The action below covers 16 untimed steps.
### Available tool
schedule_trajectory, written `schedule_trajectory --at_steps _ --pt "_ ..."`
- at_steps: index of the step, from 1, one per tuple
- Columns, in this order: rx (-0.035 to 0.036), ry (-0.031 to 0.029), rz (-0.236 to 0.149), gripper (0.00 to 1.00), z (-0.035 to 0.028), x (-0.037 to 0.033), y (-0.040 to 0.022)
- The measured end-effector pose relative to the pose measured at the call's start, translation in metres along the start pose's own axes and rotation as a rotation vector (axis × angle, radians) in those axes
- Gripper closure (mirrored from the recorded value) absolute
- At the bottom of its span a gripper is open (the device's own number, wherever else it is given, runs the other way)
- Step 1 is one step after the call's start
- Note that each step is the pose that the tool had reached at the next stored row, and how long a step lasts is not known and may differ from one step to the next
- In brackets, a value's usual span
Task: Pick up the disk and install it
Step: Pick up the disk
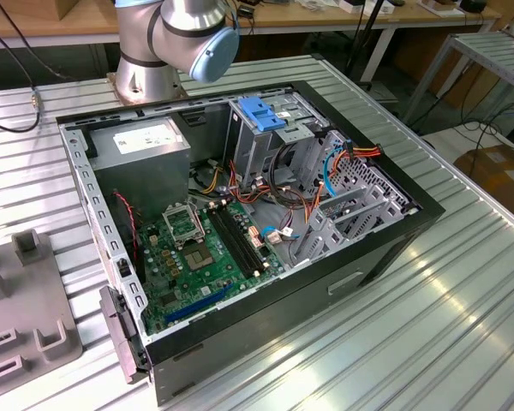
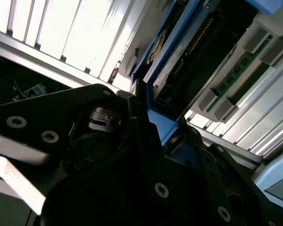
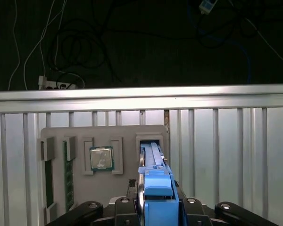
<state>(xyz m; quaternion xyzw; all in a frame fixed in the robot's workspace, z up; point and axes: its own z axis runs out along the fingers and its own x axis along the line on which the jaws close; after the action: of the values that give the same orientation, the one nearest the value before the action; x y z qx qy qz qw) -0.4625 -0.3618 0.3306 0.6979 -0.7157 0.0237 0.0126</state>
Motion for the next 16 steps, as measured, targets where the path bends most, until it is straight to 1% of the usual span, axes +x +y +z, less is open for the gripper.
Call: schedule_trajectory --at_steps 6,16 --pt "-0.0002 0.0001 0.000 0.63 -0.0059 0.0003 -0.0001" --pt "0.0000 -0.0001 0.000 0.63 -0.0133 0.0007 -0.0002"
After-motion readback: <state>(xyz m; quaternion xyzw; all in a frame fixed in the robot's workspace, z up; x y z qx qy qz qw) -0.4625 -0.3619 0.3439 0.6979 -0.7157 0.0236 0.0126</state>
